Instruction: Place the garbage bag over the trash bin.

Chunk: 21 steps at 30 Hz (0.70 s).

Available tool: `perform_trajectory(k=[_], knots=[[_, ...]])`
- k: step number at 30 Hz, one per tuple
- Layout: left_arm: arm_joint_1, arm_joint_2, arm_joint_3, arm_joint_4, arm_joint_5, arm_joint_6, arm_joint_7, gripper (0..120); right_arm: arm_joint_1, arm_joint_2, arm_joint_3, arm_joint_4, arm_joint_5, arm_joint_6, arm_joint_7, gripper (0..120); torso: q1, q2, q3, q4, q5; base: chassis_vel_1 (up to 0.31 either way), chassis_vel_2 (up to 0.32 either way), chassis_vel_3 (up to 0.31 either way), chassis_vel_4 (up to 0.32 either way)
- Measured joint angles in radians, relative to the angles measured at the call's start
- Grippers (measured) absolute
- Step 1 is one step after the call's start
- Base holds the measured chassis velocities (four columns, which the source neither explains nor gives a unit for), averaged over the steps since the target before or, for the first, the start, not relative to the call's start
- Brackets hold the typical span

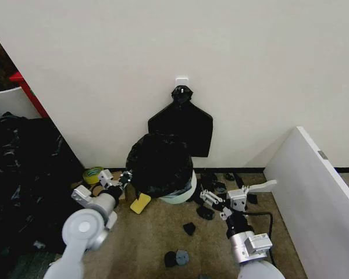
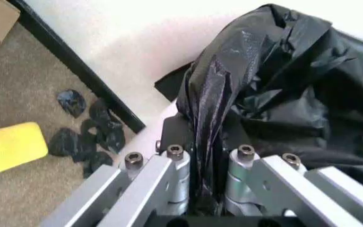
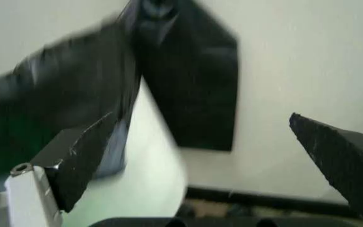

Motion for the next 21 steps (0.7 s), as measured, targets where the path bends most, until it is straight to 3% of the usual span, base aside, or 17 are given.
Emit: perform_trajectory(k=[12, 21], knots=[[0.059, 0.004, -0.029, -0.144, -0.067, 0.069, -0.053, 5, 0.028, 0.06, -0.039, -0.143, 0.008, 0.145, -0.231, 100, 0.0, 0.0, 0.0, 0.0001, -0.0001, 0.0, 0.0, 0.0, 0.0], [0.082, 0.011, -0.023, -0.185, -0.067, 0.072, -0.06, 5, 0.004, 0.062, 0.024, -0.203, -0.264, 0.218, -0.245, 100, 0.0, 0.0, 0.0, 0.0, -0.0001, 0.0, 0.0, 0.0, 0.0]])
